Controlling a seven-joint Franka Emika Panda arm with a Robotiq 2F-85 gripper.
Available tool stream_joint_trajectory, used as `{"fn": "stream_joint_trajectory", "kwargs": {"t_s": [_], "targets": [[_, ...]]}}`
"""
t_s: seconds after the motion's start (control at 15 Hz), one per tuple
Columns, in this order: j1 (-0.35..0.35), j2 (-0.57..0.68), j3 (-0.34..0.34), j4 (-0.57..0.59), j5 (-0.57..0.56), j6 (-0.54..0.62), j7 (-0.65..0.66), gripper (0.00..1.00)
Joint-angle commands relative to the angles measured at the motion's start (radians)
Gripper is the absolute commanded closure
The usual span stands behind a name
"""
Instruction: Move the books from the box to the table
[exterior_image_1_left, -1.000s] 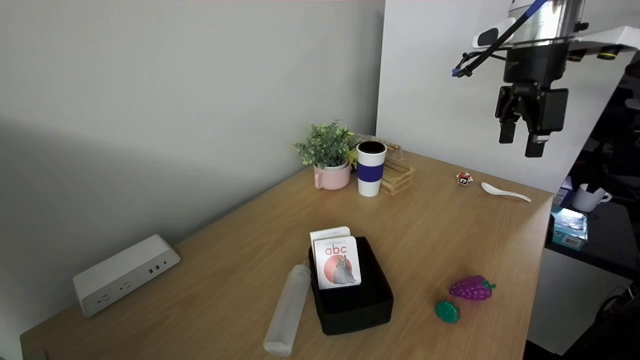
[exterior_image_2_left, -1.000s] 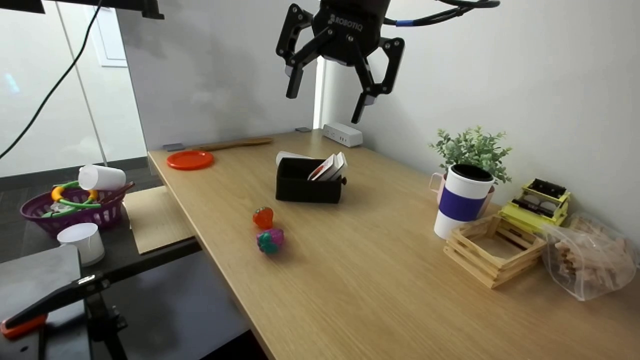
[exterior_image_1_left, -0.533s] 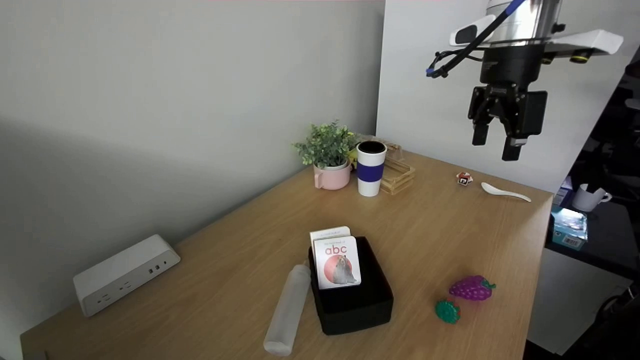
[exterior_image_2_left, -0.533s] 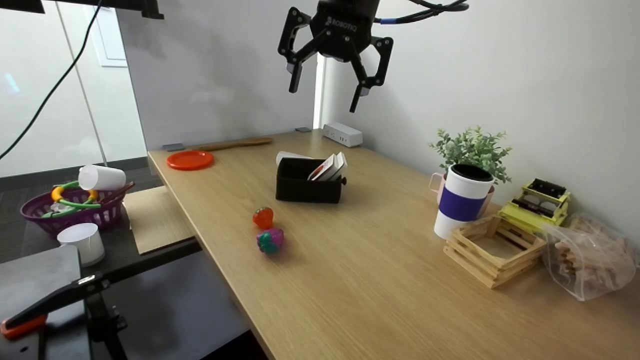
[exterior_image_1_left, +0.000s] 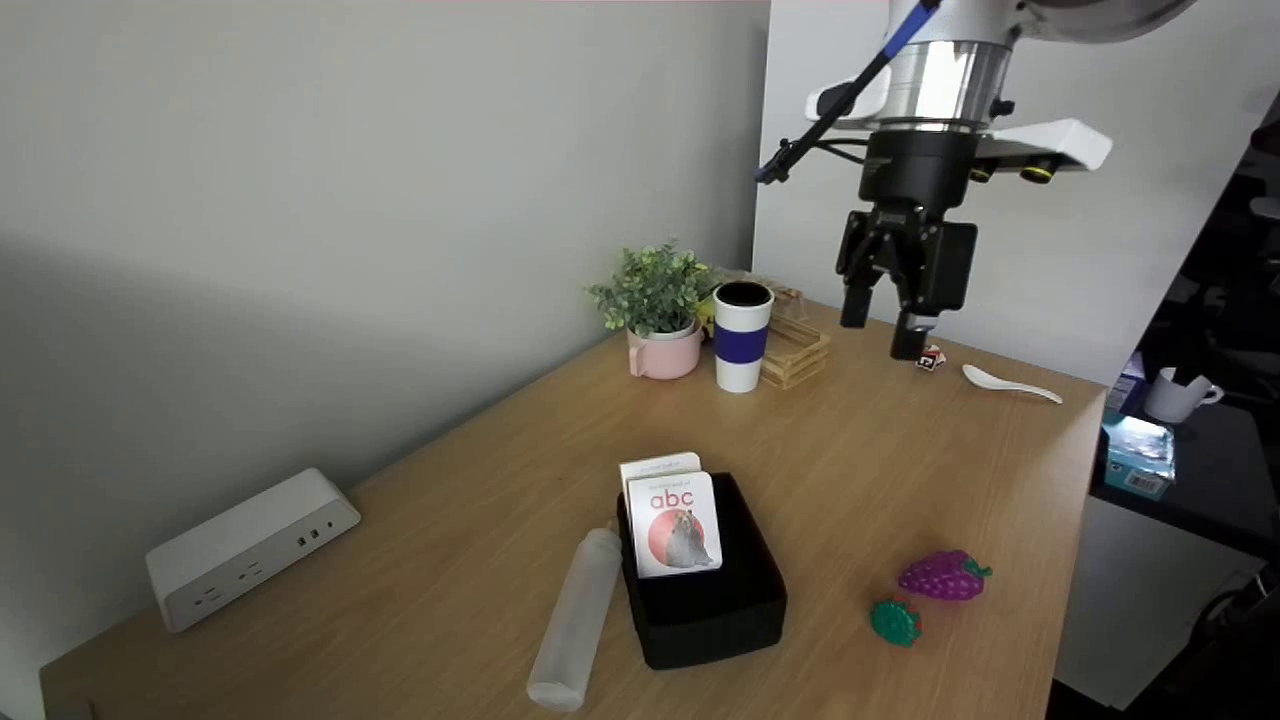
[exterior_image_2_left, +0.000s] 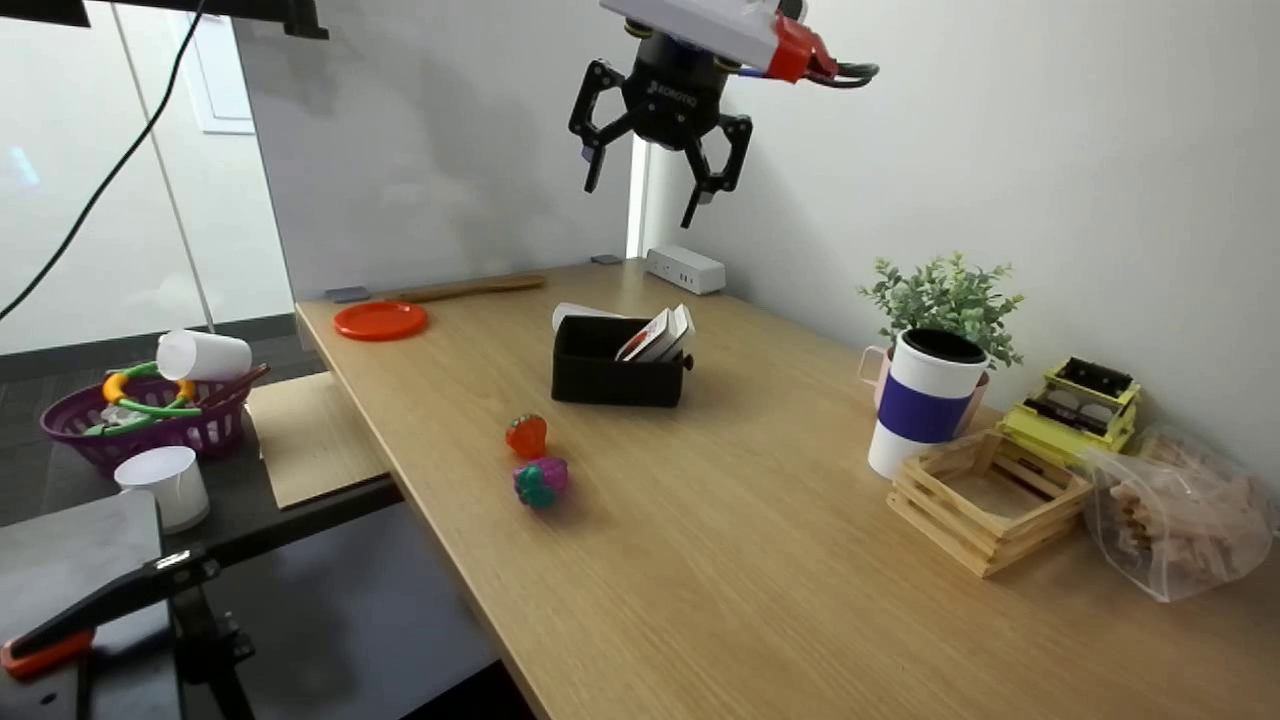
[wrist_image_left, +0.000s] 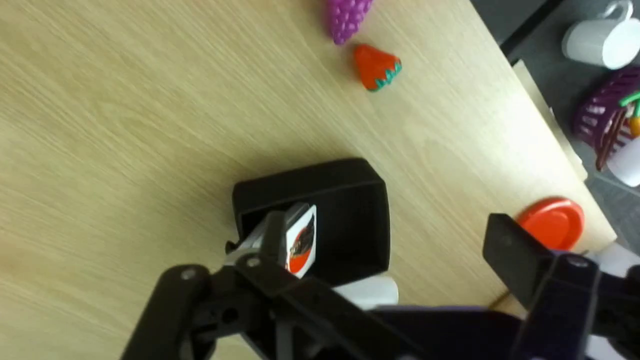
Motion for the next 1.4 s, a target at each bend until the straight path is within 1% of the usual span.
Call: {"fn": "stream_joint_trajectory", "kwargs": {"t_s": [0.0, 0.13, 0.27, 0.67, 0.87, 1.33], "targets": [[-0.009, 0.114, 0.05, 0.096, 0.141, 0.093, 0.086, 0.0], [-0.005, 0.16, 0.073, 0.124, 0.161, 0.155, 0.132, 0.0], [-0.006, 0.203, 0.097, 0.154, 0.15, 0.187, 0.16, 0.0], [-0.021, 0.31, 0.155, 0.252, 0.131, 0.142, 0.154, 0.0], [-0.02, 0.369, 0.164, 0.306, 0.111, 0.118, 0.163, 0.0], [-0.027, 0.504, 0.161, 0.432, 0.047, 0.046, 0.183, 0.0]]}}
